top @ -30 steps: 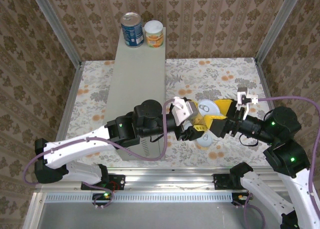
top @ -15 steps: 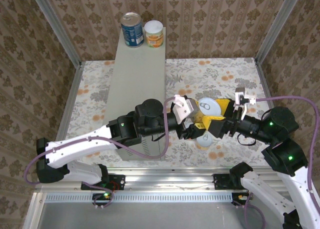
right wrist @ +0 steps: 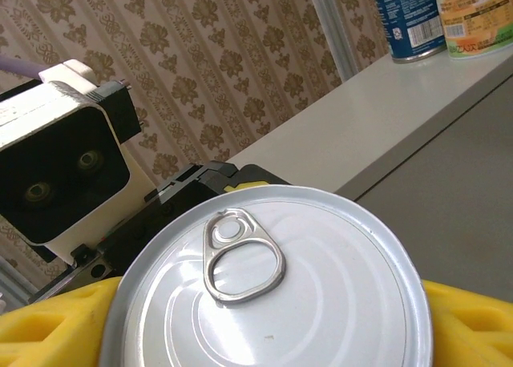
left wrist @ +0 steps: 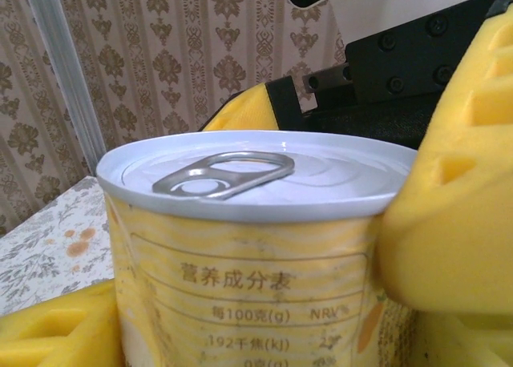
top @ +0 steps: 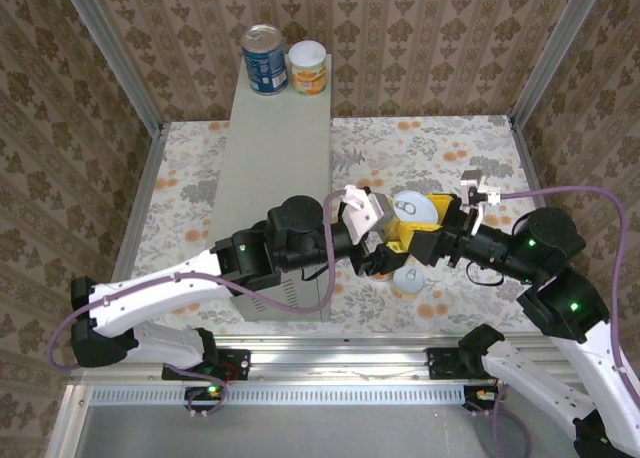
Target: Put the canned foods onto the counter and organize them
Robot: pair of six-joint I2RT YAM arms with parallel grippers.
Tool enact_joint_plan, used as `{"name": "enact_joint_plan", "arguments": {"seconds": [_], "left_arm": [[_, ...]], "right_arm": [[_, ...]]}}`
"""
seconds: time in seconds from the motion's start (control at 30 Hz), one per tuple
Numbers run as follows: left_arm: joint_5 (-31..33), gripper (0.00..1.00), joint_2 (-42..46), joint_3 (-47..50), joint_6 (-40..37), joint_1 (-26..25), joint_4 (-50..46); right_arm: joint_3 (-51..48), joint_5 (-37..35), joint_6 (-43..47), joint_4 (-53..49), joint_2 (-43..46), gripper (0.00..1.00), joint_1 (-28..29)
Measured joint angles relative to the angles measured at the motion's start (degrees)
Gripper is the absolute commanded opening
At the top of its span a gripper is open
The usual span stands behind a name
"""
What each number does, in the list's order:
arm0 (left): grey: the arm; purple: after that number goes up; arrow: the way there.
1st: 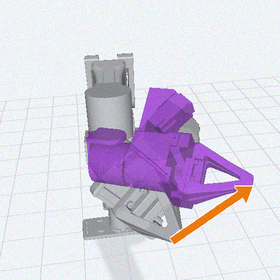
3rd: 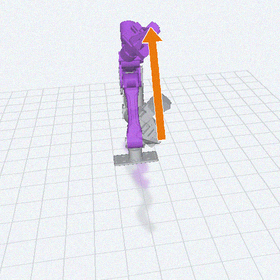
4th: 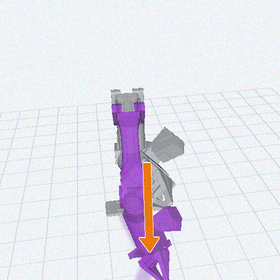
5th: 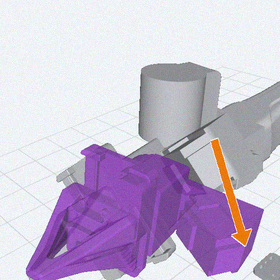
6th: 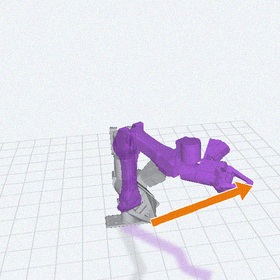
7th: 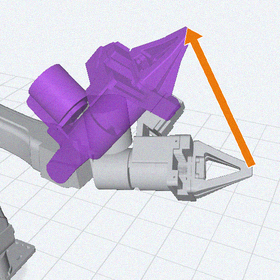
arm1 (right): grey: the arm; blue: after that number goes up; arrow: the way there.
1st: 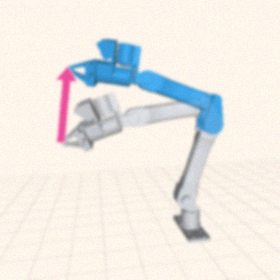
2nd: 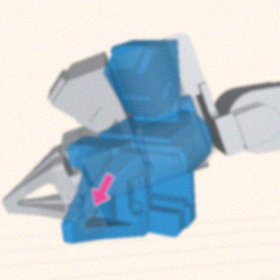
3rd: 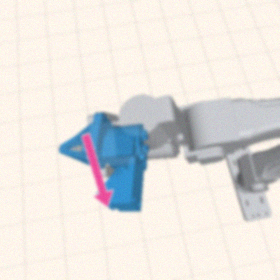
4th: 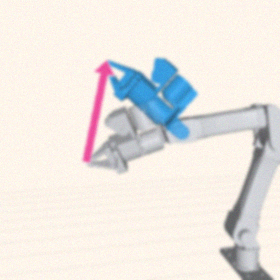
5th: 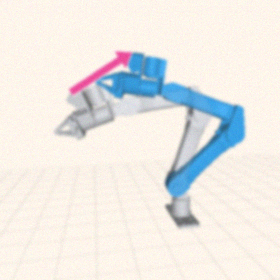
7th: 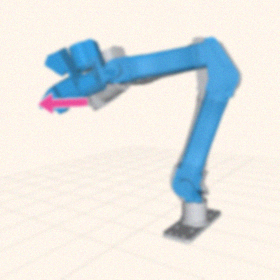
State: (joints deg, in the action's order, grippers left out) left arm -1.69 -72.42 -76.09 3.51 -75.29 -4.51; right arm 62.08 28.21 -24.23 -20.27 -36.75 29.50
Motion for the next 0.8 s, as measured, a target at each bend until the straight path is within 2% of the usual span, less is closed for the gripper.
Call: {"name": "enact_joint_plan", "arguments": {"seconds": [0.07, 0.17, 0.6, 0.8], "left_arm": [[0.6, 0.94, 0.7, 0.0, -0.3, 0.0, -0.1], [2.3, 1.00, 3.3, 0.0, -1.2, 0.0, -2.2], [14.1, 1.00, 25.4, 0.2, -4.7, 0.0, -17.6], [18.5, 1.00, 29.6, -0.1, -5.1, 0.0, -25.1]], "right_arm": [[0.5, 0.0, 0.0, 0.6, -1.4, 0.74, 0.8], [1.9, -0.1, 0.0, 0.8, -4.9, 0.73, 2.3], [12.6, -3.2, 4.9, 2.6, -22.6, 0.72, 13.4], [17.4, -7.1, 9.7, 2.5, -30.0, 0.72, 19.6]]}}
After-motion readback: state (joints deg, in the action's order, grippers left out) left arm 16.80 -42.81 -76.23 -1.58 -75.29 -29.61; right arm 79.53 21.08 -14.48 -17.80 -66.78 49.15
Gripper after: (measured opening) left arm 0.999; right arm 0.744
